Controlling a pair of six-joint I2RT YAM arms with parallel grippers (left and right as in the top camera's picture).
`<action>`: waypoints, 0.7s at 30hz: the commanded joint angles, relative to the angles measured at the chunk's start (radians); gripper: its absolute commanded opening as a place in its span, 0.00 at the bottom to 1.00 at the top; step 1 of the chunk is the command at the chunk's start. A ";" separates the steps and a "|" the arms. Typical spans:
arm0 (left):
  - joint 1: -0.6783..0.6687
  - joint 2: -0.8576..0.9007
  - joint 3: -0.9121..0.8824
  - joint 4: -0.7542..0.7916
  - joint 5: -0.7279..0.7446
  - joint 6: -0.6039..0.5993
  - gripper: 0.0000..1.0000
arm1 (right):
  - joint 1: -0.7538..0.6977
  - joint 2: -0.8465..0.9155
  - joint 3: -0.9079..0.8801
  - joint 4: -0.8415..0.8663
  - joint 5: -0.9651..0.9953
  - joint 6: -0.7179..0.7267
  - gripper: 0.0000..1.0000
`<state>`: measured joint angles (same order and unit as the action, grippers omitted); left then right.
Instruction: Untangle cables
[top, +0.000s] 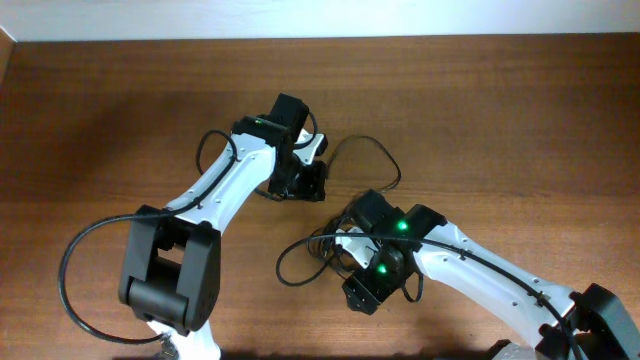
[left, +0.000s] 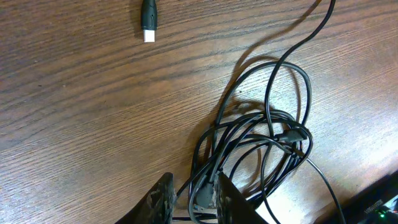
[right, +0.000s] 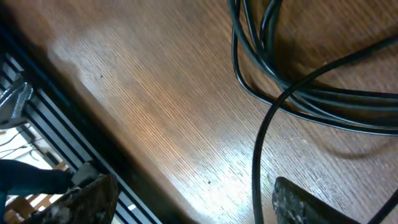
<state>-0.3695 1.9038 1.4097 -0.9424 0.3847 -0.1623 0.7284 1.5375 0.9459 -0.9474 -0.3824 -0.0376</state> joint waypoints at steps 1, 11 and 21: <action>-0.003 0.011 -0.008 -0.005 0.004 -0.010 0.21 | 0.005 0.003 -0.008 0.002 0.103 -0.007 0.73; -0.003 0.011 -0.008 -0.020 0.117 -0.008 0.25 | -0.030 0.002 0.037 -0.007 -0.013 0.011 0.04; -0.010 0.015 -0.044 -0.053 0.117 0.141 0.59 | -0.267 0.002 0.098 -0.027 -0.325 0.018 0.04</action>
<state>-0.3702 1.9038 1.3903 -1.0012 0.4835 -0.0448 0.4782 1.5383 1.0264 -0.9752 -0.6430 -0.0227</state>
